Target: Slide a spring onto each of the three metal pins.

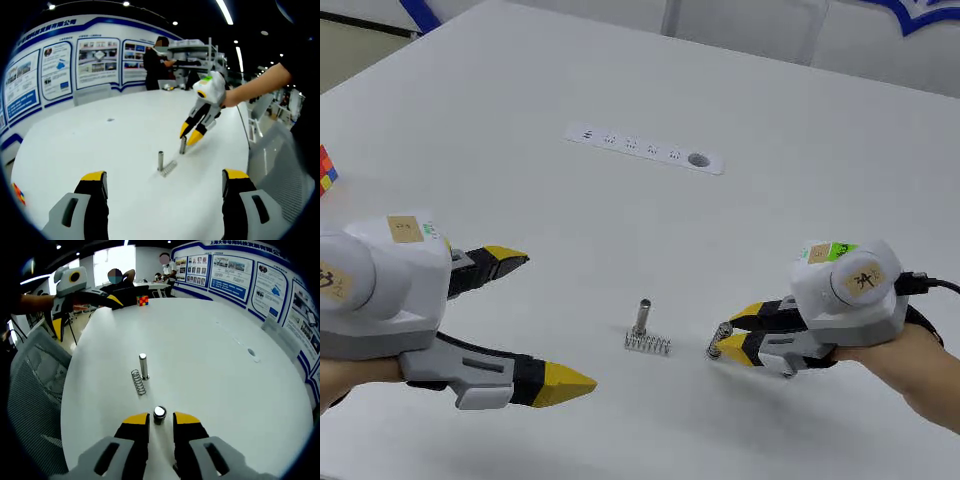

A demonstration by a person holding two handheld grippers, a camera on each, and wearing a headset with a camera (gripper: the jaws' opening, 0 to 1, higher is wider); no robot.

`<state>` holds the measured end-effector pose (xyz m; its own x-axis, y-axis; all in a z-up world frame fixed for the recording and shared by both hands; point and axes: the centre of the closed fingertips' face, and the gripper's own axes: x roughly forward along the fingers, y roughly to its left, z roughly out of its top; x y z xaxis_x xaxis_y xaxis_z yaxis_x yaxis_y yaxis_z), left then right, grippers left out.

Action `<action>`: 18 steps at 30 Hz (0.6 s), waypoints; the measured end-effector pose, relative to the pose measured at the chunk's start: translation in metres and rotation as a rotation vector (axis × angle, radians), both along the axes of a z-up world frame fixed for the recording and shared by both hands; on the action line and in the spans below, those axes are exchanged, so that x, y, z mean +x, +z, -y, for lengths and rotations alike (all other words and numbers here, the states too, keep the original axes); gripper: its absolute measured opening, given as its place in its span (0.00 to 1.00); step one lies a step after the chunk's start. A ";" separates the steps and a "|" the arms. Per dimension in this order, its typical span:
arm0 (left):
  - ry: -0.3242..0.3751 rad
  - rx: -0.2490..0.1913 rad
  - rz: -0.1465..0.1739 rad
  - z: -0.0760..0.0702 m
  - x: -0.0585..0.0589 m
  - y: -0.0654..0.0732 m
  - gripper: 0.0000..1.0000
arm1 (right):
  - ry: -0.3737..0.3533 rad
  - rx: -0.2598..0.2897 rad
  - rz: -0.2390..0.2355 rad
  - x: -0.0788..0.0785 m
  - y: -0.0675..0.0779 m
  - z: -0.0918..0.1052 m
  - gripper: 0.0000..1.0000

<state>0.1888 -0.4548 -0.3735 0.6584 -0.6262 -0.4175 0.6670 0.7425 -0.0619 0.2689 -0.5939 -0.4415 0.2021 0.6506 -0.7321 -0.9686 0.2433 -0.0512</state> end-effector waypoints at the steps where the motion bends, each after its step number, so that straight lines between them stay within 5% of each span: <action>1: -0.001 0.002 0.001 0.000 0.000 0.000 0.97 | 0.008 0.000 0.010 -0.001 0.003 -0.001 0.20; 18: 0.021 -0.018 0.025 -0.005 0.001 0.006 0.97 | 0.090 0.054 0.077 -0.008 0.044 -0.034 0.24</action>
